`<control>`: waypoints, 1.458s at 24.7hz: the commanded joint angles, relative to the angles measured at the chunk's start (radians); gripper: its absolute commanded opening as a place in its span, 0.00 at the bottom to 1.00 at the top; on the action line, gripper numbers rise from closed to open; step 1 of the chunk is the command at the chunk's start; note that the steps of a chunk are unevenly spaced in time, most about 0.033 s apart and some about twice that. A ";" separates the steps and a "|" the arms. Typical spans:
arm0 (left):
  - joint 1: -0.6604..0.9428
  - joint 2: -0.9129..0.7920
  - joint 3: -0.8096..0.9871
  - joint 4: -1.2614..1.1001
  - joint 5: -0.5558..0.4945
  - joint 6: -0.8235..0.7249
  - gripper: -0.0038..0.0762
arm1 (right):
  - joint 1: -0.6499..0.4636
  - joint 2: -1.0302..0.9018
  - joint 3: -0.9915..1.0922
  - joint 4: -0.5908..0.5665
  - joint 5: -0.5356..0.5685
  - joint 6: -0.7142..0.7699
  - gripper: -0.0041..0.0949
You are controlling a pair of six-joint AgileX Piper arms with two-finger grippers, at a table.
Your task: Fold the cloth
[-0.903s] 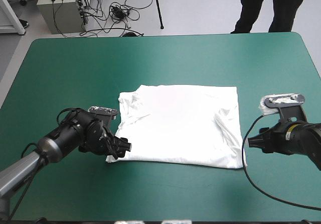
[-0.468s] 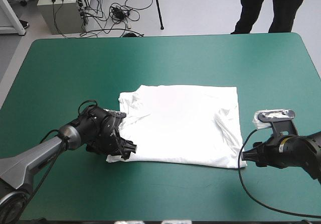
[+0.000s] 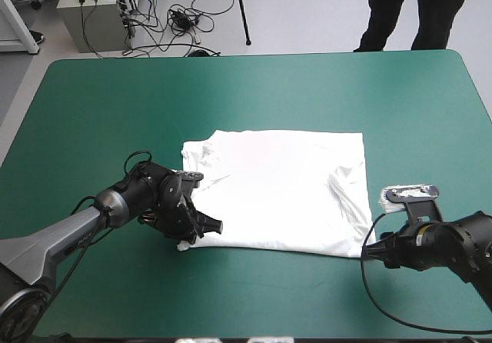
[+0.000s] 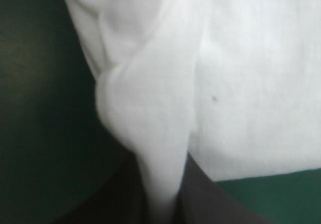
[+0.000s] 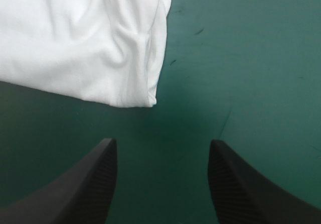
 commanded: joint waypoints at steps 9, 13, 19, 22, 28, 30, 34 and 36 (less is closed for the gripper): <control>-0.001 0.015 0.008 0.071 -0.045 -0.007 0.04 | 0.001 0.201 0.035 0.020 -0.236 -0.001 0.58; -0.001 0.015 0.008 0.071 -0.029 0.009 0.04 | 0.001 0.294 0.035 0.027 -0.259 -0.005 0.58; -0.001 0.015 0.008 0.071 -0.025 0.013 0.04 | 0.001 0.409 0.035 0.101 -0.326 -0.053 0.58; -0.001 0.015 0.008 0.071 -0.025 0.013 0.04 | 0.001 0.473 0.035 0.150 -0.316 -0.074 0.51; -0.001 0.011 0.008 0.075 -0.033 0.013 0.04 | 0.001 0.479 0.035 0.194 -0.266 -0.105 0.03; -0.001 0.006 0.008 0.075 -0.042 0.013 0.04 | 0.001 0.473 0.032 0.199 -0.244 -0.105 0.02; -0.001 -0.070 0.004 0.075 -0.048 0.013 0.04 | 0.001 0.409 -0.036 0.197 -0.172 -0.089 0.02; -0.001 -0.133 0.004 0.075 -0.035 0.000 0.04 | 0.001 0.366 -0.097 0.195 -0.116 -0.082 0.02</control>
